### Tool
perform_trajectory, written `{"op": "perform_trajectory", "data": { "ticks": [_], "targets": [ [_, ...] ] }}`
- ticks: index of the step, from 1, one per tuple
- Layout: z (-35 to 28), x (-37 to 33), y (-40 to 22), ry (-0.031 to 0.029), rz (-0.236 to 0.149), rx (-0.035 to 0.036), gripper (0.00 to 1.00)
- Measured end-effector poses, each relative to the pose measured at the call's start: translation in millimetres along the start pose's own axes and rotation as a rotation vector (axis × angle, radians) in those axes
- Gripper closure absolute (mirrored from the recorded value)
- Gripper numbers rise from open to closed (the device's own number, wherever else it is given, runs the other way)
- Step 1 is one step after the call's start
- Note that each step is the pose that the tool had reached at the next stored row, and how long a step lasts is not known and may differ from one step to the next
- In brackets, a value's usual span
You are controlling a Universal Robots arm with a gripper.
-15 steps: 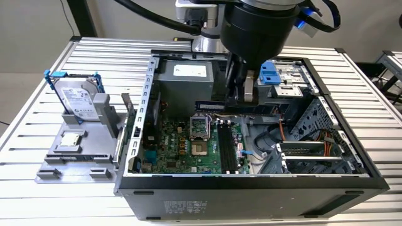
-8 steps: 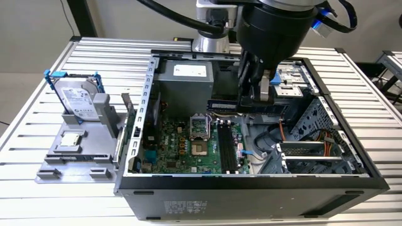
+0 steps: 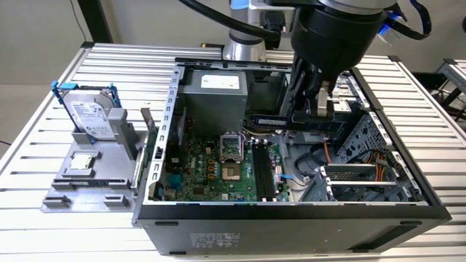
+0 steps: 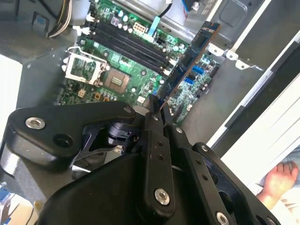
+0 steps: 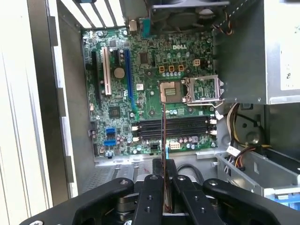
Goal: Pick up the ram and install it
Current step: 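Pick up the ram and move it above insertion slot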
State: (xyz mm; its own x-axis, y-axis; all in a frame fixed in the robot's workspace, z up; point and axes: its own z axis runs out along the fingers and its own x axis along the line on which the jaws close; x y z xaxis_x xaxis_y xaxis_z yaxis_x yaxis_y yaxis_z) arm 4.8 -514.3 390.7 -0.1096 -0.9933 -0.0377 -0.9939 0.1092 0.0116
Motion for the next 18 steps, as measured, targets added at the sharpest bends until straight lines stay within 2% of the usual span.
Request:
{"op": "perform_trajectory", "data": {
  "ticks": [6, 10, 12, 15, 18],
  "targets": [
    [0.7, -1.6, -8.6, -0.0001, 0.014, 0.0005, 1.00],
    [0.7, -1.7, -8.7, -0.0001, 0.014, 0.0005, 1.00],
    [0.8, -3.9, -8.6, 0.0000, 0.014, 0.0006, 1.00],
    [1.2, -13.2, -7.6, 0.0000, 0.014, 0.0005, 1.00],
    [1.8, -27.9, -5.9, 0.0002, 0.014, 0.0006, 1.00]
  ]
}}
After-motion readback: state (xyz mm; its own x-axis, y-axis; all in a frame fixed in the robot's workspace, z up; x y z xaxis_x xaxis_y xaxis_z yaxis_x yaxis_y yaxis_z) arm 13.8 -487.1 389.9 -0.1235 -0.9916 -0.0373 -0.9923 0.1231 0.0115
